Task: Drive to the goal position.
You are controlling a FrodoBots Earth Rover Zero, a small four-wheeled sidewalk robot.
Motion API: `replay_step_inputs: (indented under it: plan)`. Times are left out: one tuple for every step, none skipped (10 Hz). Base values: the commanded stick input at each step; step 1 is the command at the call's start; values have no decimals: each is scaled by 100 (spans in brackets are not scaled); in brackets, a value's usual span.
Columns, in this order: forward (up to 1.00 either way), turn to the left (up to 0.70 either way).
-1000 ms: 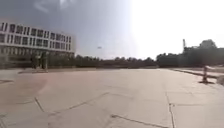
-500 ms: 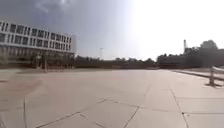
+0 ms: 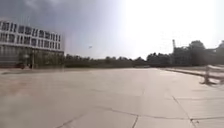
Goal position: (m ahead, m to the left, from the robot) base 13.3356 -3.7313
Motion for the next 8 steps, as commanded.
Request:
replay_step_inputs:
  plan:
    - [70, 0]
    - [70, 0]
    - [70, 0]
    - [70, 0]
    - [70, 0]
    - [70, 0]
    - [70, 0]
    - [70, 0]
